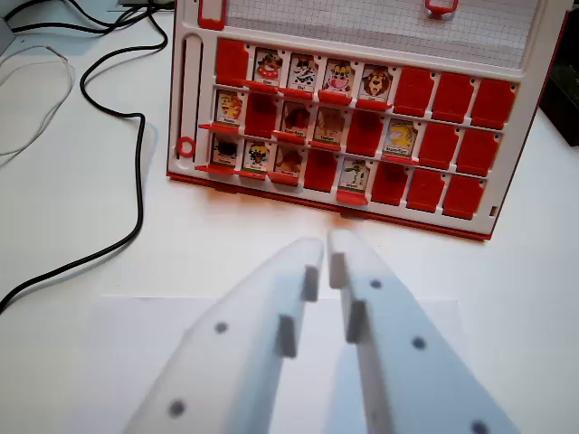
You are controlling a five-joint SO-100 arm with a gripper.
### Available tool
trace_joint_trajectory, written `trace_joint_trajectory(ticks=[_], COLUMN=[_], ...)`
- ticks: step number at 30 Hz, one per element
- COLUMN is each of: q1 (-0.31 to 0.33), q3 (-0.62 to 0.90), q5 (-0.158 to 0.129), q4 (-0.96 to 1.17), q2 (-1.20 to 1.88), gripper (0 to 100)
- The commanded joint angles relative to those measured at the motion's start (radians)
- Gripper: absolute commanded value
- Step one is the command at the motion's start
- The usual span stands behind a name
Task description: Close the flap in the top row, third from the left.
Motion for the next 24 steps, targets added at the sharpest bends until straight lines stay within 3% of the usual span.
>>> trace_joint_trajectory(ticks=[1,16,24], q1=[-0.009,-0.012,-0.014], q3=[-0.064,-0.075,-0.071], q5=[0.012,0.020,-0.008], q4=[0.006,0.018,0.006], q2=[0.000,0.000,0.000], gripper=[0,0,0])
